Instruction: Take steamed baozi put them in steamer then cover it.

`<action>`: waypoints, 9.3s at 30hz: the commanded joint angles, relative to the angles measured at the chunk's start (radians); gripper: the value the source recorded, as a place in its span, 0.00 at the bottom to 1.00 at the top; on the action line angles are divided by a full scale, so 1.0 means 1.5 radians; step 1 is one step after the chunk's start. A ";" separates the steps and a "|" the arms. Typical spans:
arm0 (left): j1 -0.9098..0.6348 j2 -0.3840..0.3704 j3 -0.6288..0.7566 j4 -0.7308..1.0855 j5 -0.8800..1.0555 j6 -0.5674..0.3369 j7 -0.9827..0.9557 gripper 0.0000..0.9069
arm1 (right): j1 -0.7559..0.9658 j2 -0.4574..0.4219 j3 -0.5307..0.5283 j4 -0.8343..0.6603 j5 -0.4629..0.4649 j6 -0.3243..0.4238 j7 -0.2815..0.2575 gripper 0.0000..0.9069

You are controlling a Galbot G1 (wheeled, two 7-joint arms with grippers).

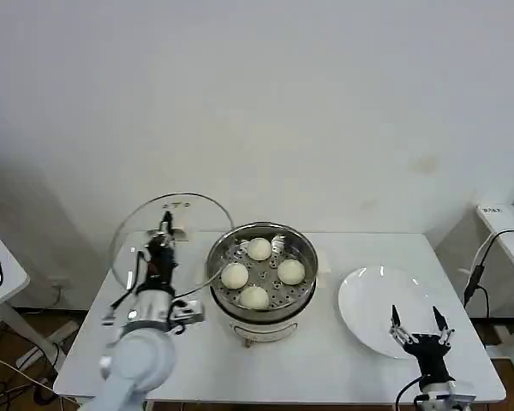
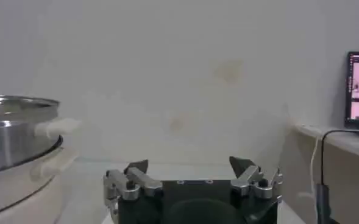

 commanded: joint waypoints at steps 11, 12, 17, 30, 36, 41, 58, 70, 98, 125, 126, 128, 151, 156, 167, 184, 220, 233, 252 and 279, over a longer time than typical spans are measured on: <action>-0.149 -0.135 0.226 0.172 0.035 0.091 0.043 0.00 | 0.050 0.061 0.001 -0.022 -0.036 -0.012 0.005 1.00; -0.153 -0.138 0.229 0.178 0.037 0.091 0.045 0.00 | 0.052 0.064 0.002 -0.024 -0.036 -0.011 0.005 1.00; -0.166 -0.150 0.234 0.200 0.036 0.095 0.046 0.00 | 0.059 0.069 0.003 -0.033 -0.053 -0.010 0.006 1.00; -0.164 -0.179 0.270 0.231 0.062 0.098 0.054 0.00 | 0.076 0.068 0.015 -0.060 -0.055 -0.003 0.007 1.00; -0.165 -0.174 0.271 0.232 0.085 0.090 0.055 0.00 | 0.080 0.067 0.020 -0.068 -0.055 -0.001 0.006 1.00; -0.165 -0.161 0.265 0.224 0.105 0.079 0.064 0.00 | 0.082 0.065 0.024 -0.072 -0.054 -0.001 0.005 1.00; -0.155 -0.144 0.262 0.206 0.127 0.067 0.069 0.00 | 0.076 0.068 0.023 -0.075 -0.060 0.006 0.003 1.00; -0.139 -0.147 0.256 0.213 0.129 0.061 0.069 0.00 | 0.072 0.065 0.021 -0.077 -0.063 0.010 0.003 1.00; -0.126 -0.166 0.253 0.210 0.106 0.056 0.067 0.00 | 0.071 0.063 0.020 -0.075 -0.068 0.015 0.002 1.00; -0.123 -0.171 0.236 0.219 0.111 0.047 0.059 0.00 | 0.071 0.057 0.020 -0.080 -0.069 0.021 0.000 1.00; -0.124 -0.172 0.236 0.222 0.112 0.047 0.058 0.00 | 0.070 0.057 0.020 -0.080 -0.069 0.022 0.000 1.00; -0.124 -0.171 0.236 0.222 0.115 0.047 0.058 0.00 | 0.070 0.056 0.020 -0.080 -0.069 0.022 0.000 1.00; -0.130 -0.172 0.235 0.219 0.129 0.052 0.059 1.00 | 0.081 0.046 0.024 -0.094 -0.067 0.021 -0.002 1.00; -0.129 -0.163 0.236 0.205 0.126 0.055 0.060 1.00 | 0.080 0.045 0.027 -0.098 -0.065 0.022 -0.002 1.00; -0.105 -0.148 0.236 0.156 0.125 0.051 0.058 1.00 | 0.076 0.039 0.032 -0.097 -0.066 0.023 -0.003 1.00; -0.033 -0.112 0.222 0.076 0.116 0.047 0.053 1.00 | 0.068 0.038 0.029 -0.086 -0.075 0.018 -0.003 1.00; 0.330 -0.045 -0.285 -0.055 -0.858 -0.186 -0.089 1.00 | -0.018 -0.095 -0.062 0.008 0.084 -0.082 -0.058 1.00; 0.388 -0.061 -0.260 0.006 -0.849 -0.230 -0.130 1.00 | -0.007 -0.086 -0.075 -0.034 0.079 -0.065 -0.061 1.00; 0.404 -0.076 -0.263 -0.016 -0.863 -0.218 -0.133 1.00 | -0.011 -0.085 -0.086 -0.025 0.059 -0.076 -0.065 1.00; 0.445 -0.085 -0.282 -0.050 -0.859 -0.230 -0.128 1.00 | -0.014 -0.078 -0.070 -0.007 0.032 -0.075 -0.082 1.00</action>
